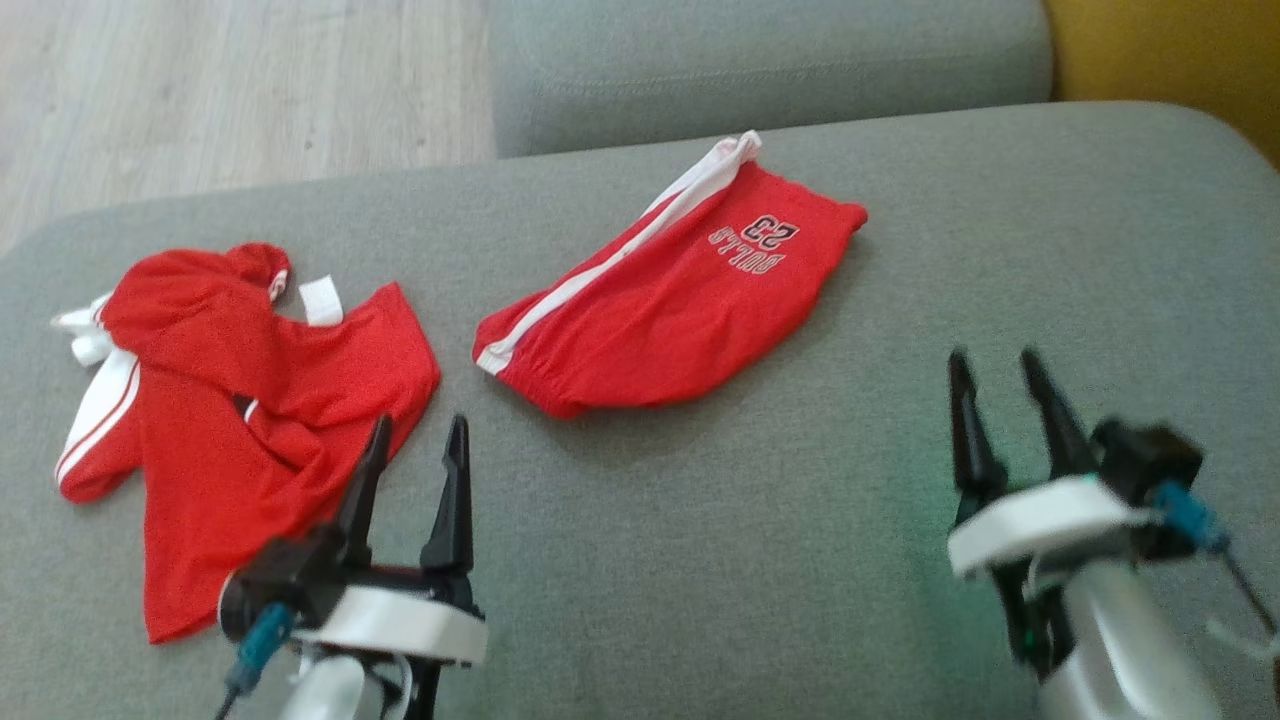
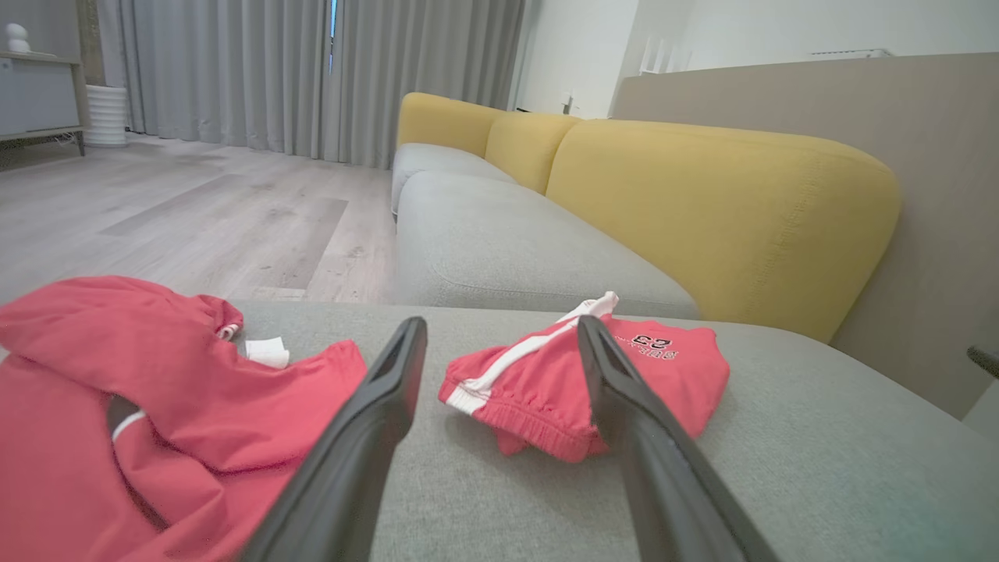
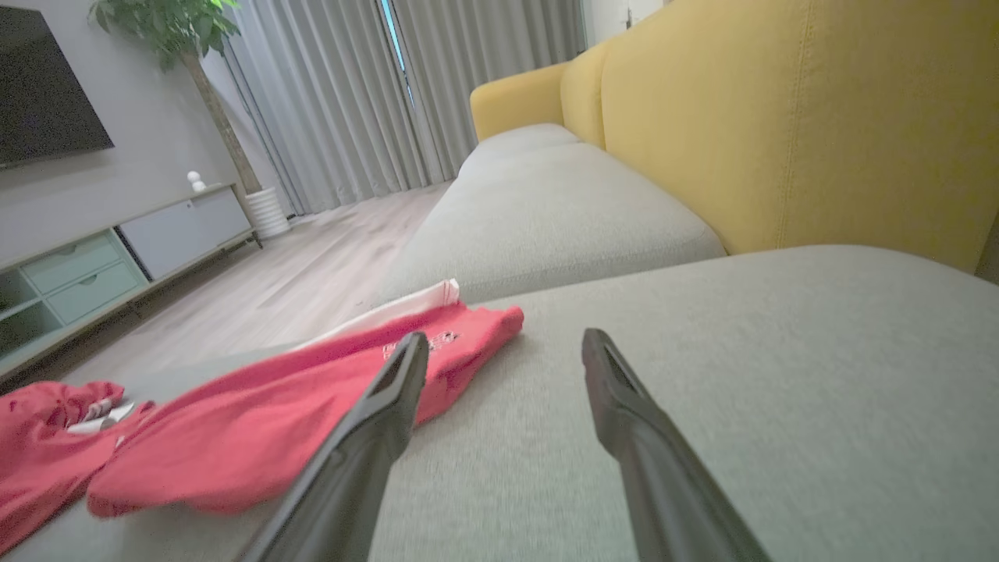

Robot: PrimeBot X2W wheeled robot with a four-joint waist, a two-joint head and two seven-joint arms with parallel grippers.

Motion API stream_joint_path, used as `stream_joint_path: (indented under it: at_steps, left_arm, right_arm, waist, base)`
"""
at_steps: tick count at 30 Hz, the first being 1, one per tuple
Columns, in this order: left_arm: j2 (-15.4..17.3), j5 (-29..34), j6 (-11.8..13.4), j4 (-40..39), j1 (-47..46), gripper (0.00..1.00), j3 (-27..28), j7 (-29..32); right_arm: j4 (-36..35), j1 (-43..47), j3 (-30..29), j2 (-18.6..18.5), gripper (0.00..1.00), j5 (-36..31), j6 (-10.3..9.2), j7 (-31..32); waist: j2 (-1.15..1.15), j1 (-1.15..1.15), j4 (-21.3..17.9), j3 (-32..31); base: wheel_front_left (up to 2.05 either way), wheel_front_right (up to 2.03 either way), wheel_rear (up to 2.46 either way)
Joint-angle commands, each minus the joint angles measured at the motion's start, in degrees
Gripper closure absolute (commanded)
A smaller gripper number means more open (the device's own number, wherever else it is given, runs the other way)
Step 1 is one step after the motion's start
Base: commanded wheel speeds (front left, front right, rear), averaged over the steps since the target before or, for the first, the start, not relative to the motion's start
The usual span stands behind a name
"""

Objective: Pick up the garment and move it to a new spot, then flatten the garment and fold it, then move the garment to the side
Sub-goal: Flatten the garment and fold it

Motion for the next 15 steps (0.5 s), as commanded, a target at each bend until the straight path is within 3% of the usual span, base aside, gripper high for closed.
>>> stream_joint_path:
  at_steps: [1,7,15]
  left_arm:
    - [-0.20,0.83,-0.37,-1.79,-1.22,0.00,3.02,-0.30]
    - [-2.78,3.47,-2.74,-1.76,1.23,0.00,6.46,-0.30]
    - [-4.27,5.79,-4.95,-1.69,-1.42,0.00,7.54,-0.30]
  right_arm:
    - [-2.31,-0.35,0.90,0.55,0.00,-1.00,0.37,-0.62]
    - [-3.73,3.27,-0.33,1.37,0.00,-2.17,0.37,-0.62]
    - [-4.05,-1.00,-1.76,1.45,0.00,-1.53,0.37,2.02]
  waist:
    - [-0.01,0.01,-0.35,-0.59]
    - [-0.01,0.01,-0.27,-0.83]
    - [-0.01,0.01,2.39,3.01]
  base:
    - [0.00,0.00,0.00]
    - [0.00,0.00,0.00]
    - [0.00,0.00,0.00]
